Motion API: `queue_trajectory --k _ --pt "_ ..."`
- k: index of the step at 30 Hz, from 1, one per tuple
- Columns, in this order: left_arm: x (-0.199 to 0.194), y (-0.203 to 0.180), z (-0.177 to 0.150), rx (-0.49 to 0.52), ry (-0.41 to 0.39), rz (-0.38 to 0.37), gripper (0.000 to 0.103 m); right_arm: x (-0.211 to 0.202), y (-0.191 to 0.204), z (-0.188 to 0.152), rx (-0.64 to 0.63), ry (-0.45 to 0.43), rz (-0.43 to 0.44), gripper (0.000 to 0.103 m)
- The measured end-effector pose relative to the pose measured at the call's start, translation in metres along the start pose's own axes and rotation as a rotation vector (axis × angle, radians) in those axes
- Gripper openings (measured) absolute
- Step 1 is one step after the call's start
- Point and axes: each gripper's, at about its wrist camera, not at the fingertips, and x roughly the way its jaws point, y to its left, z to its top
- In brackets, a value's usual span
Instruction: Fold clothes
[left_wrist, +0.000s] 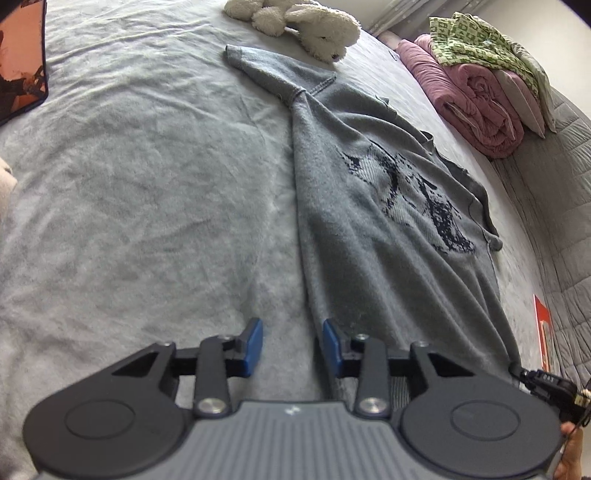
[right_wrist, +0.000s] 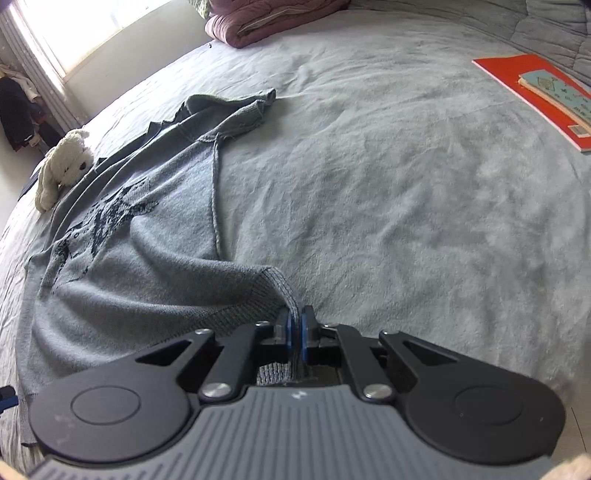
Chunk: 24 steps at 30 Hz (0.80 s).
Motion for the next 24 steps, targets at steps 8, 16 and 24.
queue_trajectory --k 8,16,24 --pt "0.007 -0.015 -0.012 0.071 0.023 -0.033 0.021 0.007 0.003 0.006 -0.015 -0.018 -0.029 0.005" --pt "0.029 -0.057 -0.024 0.221 0.032 -0.035 0.021 0.008 0.001 0.005 -0.006 -0.019 -0.012 0.005" --pt "0.023 -0.053 -0.027 0.184 0.008 -0.004 0.007 0.006 0.000 0.004 -0.015 -0.017 0.000 0.006"
